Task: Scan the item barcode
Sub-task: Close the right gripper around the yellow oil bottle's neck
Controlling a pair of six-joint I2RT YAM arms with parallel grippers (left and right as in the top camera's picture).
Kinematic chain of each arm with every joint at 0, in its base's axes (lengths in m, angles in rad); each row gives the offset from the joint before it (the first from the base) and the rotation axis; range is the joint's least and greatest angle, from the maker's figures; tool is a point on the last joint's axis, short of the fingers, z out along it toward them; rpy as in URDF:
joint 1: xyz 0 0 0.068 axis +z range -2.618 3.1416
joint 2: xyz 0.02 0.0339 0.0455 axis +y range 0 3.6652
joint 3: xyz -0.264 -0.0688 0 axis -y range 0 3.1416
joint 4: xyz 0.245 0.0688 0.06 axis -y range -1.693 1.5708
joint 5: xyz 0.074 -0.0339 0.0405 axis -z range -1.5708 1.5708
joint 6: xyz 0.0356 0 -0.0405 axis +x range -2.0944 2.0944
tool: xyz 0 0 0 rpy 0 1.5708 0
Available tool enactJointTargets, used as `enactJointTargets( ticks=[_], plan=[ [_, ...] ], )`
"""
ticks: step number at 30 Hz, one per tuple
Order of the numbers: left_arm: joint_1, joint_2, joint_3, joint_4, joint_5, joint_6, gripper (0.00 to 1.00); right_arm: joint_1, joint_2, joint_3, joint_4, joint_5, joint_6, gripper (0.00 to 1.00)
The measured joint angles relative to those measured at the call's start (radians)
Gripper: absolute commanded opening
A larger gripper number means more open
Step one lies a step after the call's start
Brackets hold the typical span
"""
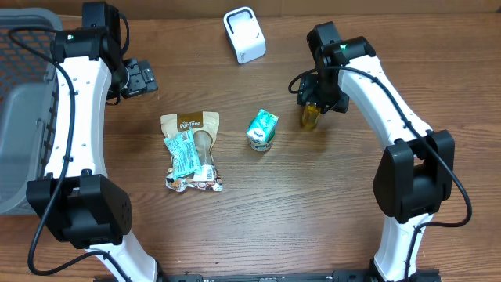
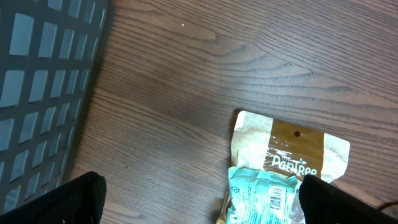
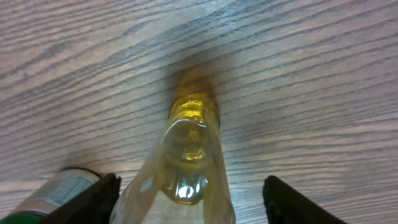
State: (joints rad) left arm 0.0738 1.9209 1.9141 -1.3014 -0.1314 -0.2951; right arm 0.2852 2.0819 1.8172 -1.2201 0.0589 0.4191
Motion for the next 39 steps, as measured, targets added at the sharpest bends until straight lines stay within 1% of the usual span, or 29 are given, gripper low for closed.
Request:
enactJointTargets(
  ticks=[2, 7, 15, 24, 32, 39],
  plan=[
    [0.000, 0.000, 0.000, 0.000, 0.000, 0.000, 1.00, 0.000, 0.002, -0.001, 0.002, 0.000, 0.000, 0.65],
    [0.000, 0.000, 0.000, 0.000, 0.000, 0.000, 1.00, 0.000, 0.002, -0.001, -0.005, 0.000, -0.002, 0.70],
    [0.000, 0.000, 0.000, 0.000, 0.000, 0.000, 0.99, 0.000, 0.002, 0.000, -0.014, 0.000, -0.001, 0.70],
    [0.000, 0.000, 0.000, 0.000, 0.000, 0.000, 0.99, 0.000, 0.003, 0.000, -0.011, 0.000, -0.001, 0.72],
    [0.000, 0.000, 0.000, 0.000, 0.000, 0.000, 1.00, 0.000, 0.004, 0.066, -0.038, 0.000, -0.001, 0.72],
    [0.000, 0.000, 0.000, 0.000, 0.000, 0.000, 1.00, 0.000, 0.004, 0.071, -0.054, 0.001, -0.001, 0.72]
  ],
)
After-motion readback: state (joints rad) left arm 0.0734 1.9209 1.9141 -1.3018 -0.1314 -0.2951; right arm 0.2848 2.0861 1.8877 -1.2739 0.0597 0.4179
